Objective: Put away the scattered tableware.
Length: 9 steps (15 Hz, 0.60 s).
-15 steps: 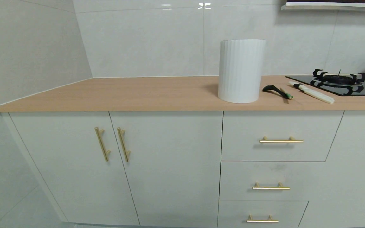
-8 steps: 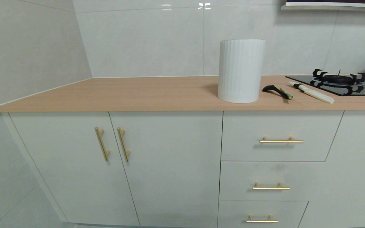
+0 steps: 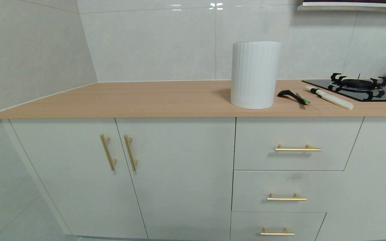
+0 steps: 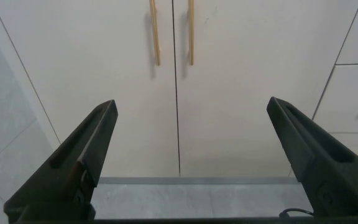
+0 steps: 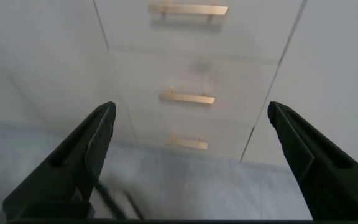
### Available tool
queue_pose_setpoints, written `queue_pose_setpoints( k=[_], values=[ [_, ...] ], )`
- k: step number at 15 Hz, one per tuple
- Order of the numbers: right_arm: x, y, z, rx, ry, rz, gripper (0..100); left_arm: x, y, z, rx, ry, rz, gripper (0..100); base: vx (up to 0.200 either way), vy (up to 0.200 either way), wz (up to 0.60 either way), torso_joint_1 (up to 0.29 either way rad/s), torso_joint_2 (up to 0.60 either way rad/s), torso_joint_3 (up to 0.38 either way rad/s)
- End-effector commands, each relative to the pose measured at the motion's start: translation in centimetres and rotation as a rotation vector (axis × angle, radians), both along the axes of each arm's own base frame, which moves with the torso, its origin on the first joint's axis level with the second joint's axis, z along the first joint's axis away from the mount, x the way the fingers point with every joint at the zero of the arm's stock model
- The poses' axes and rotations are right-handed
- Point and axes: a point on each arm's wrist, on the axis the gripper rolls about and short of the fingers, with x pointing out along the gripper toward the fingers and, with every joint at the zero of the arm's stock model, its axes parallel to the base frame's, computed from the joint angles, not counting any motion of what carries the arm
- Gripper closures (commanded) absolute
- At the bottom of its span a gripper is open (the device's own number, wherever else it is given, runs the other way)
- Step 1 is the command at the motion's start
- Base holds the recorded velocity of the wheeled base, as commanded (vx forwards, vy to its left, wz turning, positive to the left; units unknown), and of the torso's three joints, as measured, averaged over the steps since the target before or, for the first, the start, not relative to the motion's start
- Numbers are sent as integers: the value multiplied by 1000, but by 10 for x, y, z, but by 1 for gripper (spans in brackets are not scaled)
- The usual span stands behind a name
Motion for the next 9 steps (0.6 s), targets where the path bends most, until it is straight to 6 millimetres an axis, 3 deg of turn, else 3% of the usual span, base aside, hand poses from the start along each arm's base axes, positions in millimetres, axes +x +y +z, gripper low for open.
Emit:
queue_pose_setpoints(
  k=[1,3,4,9],
  values=[
    [85,14,-11,-40,291,22,0,0,0,0,0,1,0,0,0,0,0,0,0,0],
    [119,19,-28,-47,342,19,0,0,0,0,0,-1,0,0,0,0,0,0,0,0],
    [147,23,-45,-54,385,16,0,0,0,0,0,-1,0,0,0,0,0,0,0,0],
    [216,32,-100,-66,492,11,0,0,0,0,0,-1,0,0,0,0,0,0,0,0]
  ],
)
